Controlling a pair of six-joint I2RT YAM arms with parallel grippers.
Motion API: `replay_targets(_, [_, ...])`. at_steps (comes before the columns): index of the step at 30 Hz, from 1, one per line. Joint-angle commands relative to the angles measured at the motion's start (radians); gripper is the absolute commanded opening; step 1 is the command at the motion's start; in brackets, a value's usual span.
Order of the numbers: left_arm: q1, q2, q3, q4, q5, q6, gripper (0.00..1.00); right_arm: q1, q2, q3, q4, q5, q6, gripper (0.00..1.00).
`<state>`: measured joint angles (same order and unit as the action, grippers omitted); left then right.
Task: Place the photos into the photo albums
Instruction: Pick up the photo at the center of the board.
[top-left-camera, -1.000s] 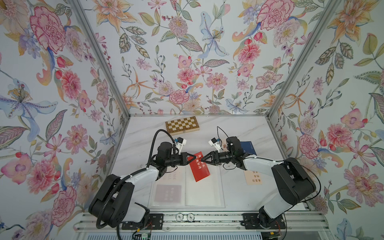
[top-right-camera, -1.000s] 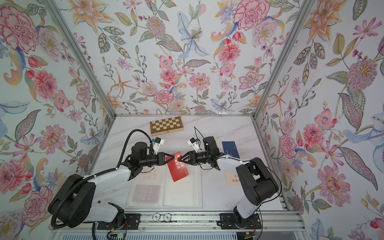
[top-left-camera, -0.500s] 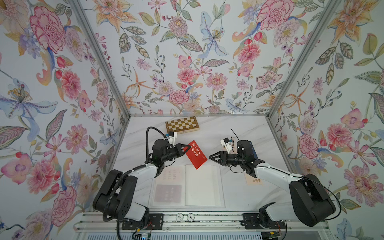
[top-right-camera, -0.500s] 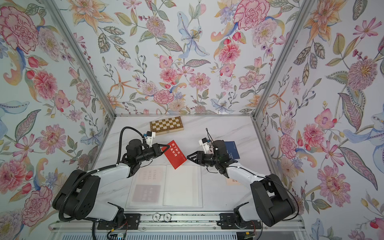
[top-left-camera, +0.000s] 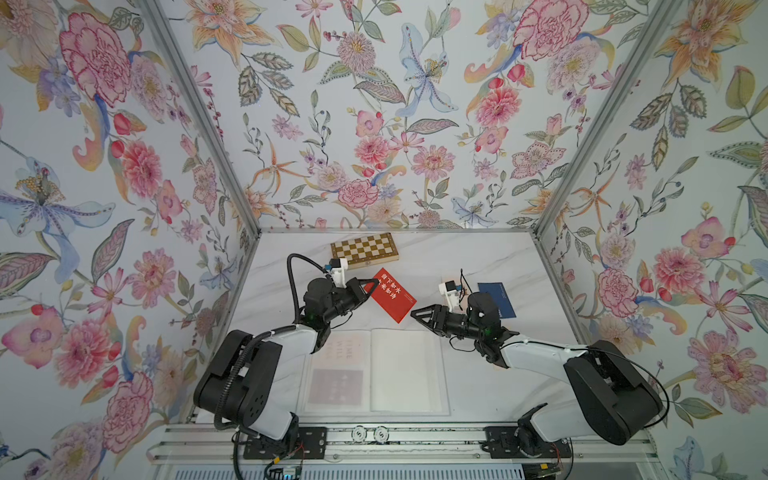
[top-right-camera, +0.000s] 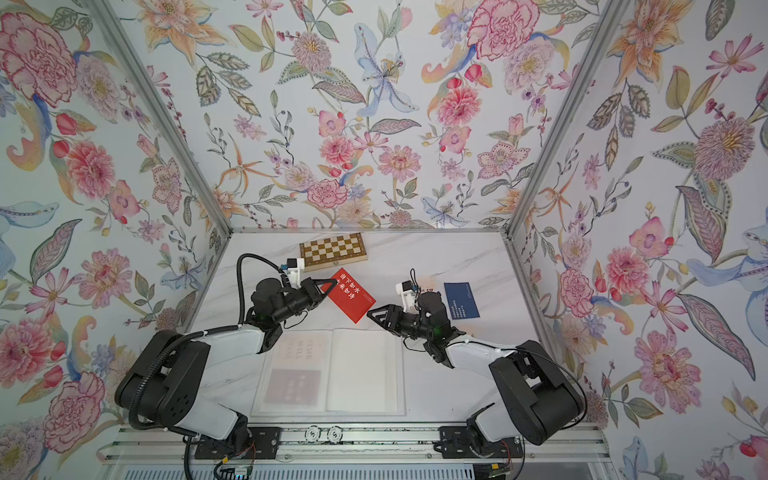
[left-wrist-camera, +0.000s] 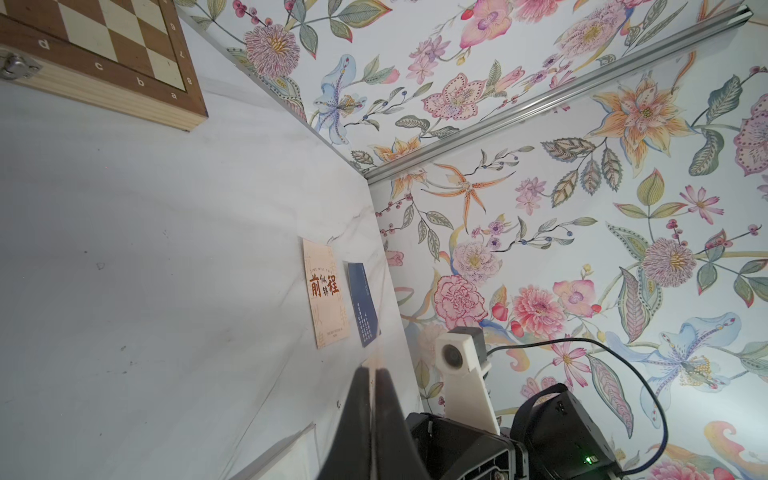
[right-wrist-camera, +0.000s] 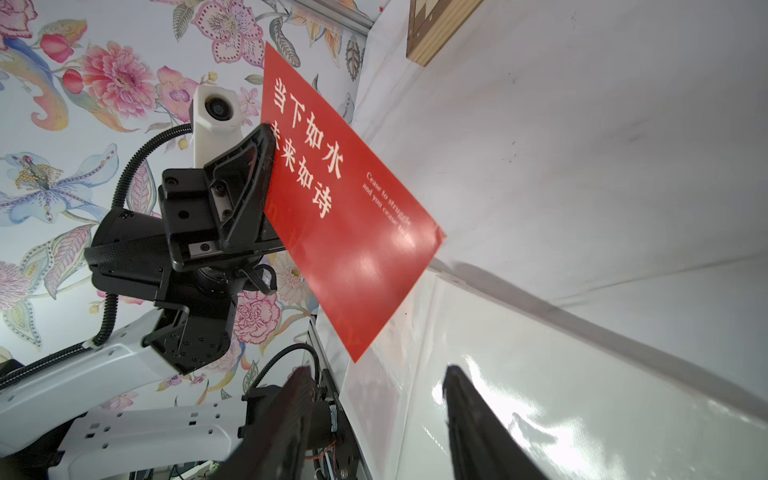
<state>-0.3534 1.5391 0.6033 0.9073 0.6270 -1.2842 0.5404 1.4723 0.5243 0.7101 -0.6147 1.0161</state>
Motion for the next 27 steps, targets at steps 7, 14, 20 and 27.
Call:
replay_targets(7, [0.007,0.003,-0.015,0.037,-0.042,-0.033,0.0,0.019,0.212,0.047,0.379,0.03,0.155,0.5])
replay_targets(14, [0.006,0.003,-0.028,0.037,-0.049,-0.035,0.0,0.036,0.325,0.095,0.552,0.017,0.246,0.45])
replay_targets(20, [0.006,-0.004,-0.032,0.015,-0.049,-0.025,0.0,0.042,0.332,0.106,0.573,0.018,0.26,0.31])
replay_targets(27, [0.007,-0.025,-0.034,-0.051,-0.055,0.014,0.0,0.047,0.295,0.109,0.545,0.021,0.25,0.15])
